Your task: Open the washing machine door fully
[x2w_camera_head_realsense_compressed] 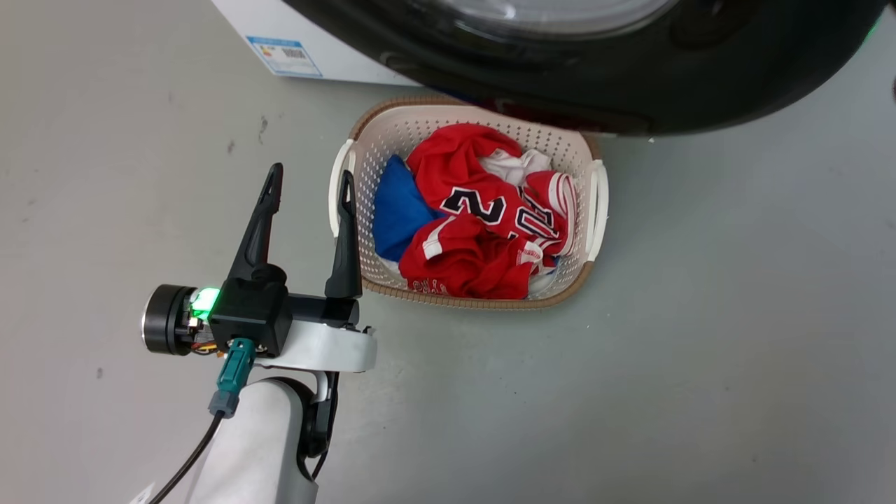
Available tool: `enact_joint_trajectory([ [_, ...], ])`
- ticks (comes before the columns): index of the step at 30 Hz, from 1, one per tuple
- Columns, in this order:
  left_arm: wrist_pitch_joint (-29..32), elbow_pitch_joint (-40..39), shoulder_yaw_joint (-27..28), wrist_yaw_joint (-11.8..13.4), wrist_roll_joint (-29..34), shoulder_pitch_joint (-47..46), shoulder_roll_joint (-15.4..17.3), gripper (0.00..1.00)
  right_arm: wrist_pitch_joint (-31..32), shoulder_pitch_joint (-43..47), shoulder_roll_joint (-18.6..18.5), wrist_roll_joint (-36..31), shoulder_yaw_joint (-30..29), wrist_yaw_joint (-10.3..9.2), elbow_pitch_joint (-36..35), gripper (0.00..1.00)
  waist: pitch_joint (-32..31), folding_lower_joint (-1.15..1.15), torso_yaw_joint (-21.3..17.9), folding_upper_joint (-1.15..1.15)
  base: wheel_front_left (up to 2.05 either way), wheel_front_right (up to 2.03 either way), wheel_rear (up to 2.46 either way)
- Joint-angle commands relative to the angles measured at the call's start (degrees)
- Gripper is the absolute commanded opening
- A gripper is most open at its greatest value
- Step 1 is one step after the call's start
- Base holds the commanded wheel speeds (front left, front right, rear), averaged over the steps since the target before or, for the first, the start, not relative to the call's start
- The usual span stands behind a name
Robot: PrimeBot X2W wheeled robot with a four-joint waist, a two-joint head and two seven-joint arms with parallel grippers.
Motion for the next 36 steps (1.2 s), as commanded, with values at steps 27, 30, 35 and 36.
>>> enact_joint_trajectory([
  [27, -0.2, 0.7, 2.8, -0.5, 1.2, 7.2, 0.1, 1.00, 7.8, 27.9, 6.5, 3.4, 11.4, 0.02, -21.6, 0.00, -10.7, 0.00, -1.7, 0.00, 0.00, 0.00, 0.00],
  [30, -0.2, 0.7, 2.8, -0.5, 1.1, 7.6, 0.1, 1.00, 8.1, 29.2, 7.9, 3.2, 13.2, 0.02, -22.9, 0.00, -11.4, 0.00, -1.5, 0.00, 0.00, 0.00, 0.00],
  [35, -0.2, 0.7, 2.7, -0.2, 0.9, 8.1, 0.0, 1.00, 8.5, 29.8, 10.4, 2.8, 16.4, 0.02, -23.0, 0.00, -12.3, 0.00, -0.8, 0.00, 0.00, 0.00, 0.00],
  [36, -0.2, 0.7, 2.6, -0.2, 0.9, 8.1, 0.0, 1.00, 8.6, 29.8, 11.0, 2.8, 16.9, 0.02, -22.8, 0.00, -12.4, 0.00, -0.6, 0.00, 0.00, 0.00, 0.00],
])
